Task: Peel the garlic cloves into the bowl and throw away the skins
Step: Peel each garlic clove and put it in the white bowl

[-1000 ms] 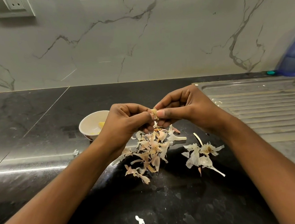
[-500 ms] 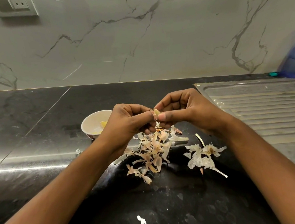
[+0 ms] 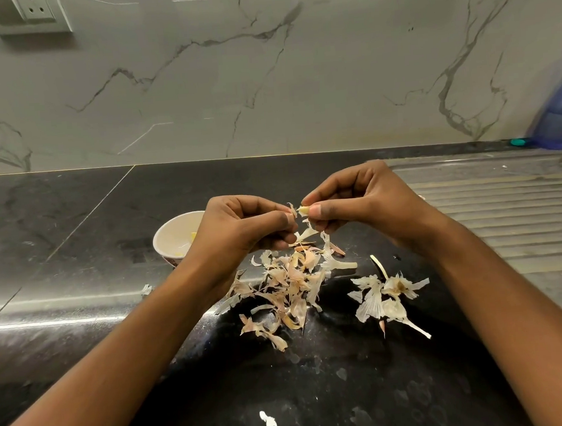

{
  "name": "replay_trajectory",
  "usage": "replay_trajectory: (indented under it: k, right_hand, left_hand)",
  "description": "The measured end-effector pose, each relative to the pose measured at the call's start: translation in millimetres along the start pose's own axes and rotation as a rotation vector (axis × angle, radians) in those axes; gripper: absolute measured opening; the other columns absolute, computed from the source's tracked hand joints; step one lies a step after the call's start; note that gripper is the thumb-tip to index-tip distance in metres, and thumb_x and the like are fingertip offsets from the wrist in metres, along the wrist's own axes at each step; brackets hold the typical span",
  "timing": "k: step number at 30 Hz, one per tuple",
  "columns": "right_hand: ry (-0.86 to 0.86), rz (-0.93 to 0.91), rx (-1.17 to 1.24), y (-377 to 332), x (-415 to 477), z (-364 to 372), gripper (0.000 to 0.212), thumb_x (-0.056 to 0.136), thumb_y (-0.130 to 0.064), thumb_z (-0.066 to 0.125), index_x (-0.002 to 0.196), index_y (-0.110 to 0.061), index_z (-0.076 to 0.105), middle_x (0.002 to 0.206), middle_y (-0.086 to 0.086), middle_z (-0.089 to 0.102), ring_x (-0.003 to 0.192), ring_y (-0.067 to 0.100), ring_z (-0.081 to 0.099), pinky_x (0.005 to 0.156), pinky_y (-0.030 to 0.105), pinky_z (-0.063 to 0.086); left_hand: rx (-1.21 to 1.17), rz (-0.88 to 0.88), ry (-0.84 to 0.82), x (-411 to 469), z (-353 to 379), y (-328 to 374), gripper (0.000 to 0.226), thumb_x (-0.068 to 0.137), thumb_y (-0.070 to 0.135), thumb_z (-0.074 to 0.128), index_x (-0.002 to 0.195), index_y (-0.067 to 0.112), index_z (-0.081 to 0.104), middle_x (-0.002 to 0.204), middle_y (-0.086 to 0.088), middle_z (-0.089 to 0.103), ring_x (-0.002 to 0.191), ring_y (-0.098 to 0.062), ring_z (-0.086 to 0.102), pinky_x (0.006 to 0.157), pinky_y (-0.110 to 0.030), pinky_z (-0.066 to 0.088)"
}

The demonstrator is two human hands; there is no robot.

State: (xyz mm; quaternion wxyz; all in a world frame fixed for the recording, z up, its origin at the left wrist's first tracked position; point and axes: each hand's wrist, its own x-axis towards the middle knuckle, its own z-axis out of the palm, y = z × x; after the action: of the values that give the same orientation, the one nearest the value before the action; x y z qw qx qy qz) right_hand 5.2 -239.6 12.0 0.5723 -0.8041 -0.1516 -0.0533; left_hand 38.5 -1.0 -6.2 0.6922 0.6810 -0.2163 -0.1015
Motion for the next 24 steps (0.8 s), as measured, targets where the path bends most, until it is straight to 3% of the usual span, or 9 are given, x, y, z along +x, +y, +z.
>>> replay_trajectory:
  k: [10, 16, 24]
  right_hand:
    - [-0.031, -0.042, -0.076, -2.2, -1.2, 2.4, 0.021, 0.088, -0.011, 0.085, 0.108, -0.004, 0.082, 0.094, 0.010, 0.082, 0.086, 0.029, 0.079, 0.076, 0.029, 0.065]
    - [-0.063, -0.037, 0.031, -1.0, -1.9, 4.5, 0.022, 0.091, -0.004, 0.079, 0.113, 0.001, 0.078, 0.099, 0.016, 0.081, 0.088, 0.028, 0.079, 0.079, 0.031, 0.065]
    - [0.002, -0.038, 0.165, -4.0, -2.8, -4.5, 0.028, 0.090, -0.010, 0.077, 0.118, -0.006, 0.076, 0.105, 0.015, 0.082, 0.091, 0.029, 0.080, 0.080, 0.033, 0.065]
  left_hand:
    - [0.046, 0.010, -0.005, -0.2, 0.4, -2.3, 0.010, 0.095, 0.003, 0.071, 0.098, -0.004, 0.078, 0.090, -0.024, 0.077, 0.079, -0.034, 0.074, 0.070, -0.031, 0.064]
    - [0.047, 0.019, 0.011, 0.9, 0.9, -1.3, 0.012, 0.096, -0.002, 0.067, 0.091, -0.002, 0.078, 0.083, -0.022, 0.075, 0.072, -0.029, 0.069, 0.065, -0.028, 0.060]
    - [-0.006, 0.020, 0.064, 1.5, -0.7, -1.2, 0.010, 0.094, 0.000, 0.070, 0.089, 0.000, 0.079, 0.085, -0.023, 0.075, 0.073, -0.028, 0.068, 0.062, -0.026, 0.058]
